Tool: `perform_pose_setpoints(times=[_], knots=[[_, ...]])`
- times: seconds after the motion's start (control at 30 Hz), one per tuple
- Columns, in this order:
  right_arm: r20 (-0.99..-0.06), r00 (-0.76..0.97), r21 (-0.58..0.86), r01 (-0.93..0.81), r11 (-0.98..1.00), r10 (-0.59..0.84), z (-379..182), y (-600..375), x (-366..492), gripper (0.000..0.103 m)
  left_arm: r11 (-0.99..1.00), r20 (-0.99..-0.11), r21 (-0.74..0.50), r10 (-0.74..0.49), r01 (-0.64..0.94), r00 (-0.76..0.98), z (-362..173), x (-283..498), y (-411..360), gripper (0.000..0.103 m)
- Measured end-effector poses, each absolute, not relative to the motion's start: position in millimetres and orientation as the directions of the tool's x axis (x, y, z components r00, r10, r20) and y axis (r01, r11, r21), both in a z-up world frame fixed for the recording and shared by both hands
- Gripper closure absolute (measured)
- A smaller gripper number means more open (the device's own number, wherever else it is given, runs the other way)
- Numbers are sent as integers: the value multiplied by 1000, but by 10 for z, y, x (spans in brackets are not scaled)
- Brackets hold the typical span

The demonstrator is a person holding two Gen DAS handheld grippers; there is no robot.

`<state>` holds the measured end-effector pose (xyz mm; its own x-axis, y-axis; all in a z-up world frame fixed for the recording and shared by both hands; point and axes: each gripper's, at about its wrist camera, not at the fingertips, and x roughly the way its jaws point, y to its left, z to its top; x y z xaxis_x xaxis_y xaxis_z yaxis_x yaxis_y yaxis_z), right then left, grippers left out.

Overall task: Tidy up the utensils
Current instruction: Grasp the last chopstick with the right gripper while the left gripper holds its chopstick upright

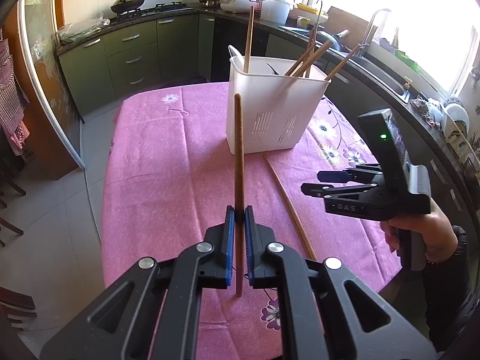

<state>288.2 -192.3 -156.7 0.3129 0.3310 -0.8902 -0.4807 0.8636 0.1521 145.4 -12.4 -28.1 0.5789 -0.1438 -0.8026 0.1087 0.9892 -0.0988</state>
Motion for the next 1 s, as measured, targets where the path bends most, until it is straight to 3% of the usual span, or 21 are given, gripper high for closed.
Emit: perform_pose_setpoints(times=[0.3, 0.47, 0.6, 0.77, 1.0], knots=[[-908, 298, 127, -476, 870, 296, -1731, -1531, 3033, 64, 988, -788, -92, -146, 121, 598, -273, 1364, -85, 96], [-914, 304, 101, -473, 875, 270, -1786, -1380, 3070, 71, 987, -787, -98, -157, 131, 597, -286, 1353, -80, 96], [-917, 321, 61, -473, 879, 237, -1786, -1314, 3088, 84, 986, -789, -103, -161, 131, 593, -306, 1348, -70, 96], [-917, 328, 42, -491, 870, 229, -1797, -1271, 3051, 92, 986, -788, -109, -161, 123, 594, -311, 1340, -48, 96], [-910, 327, 61, -501, 863, 254, -1783, -1416, 2961, 96, 988, -792, -104, -152, 114, 592, -313, 1332, -40, 96]])
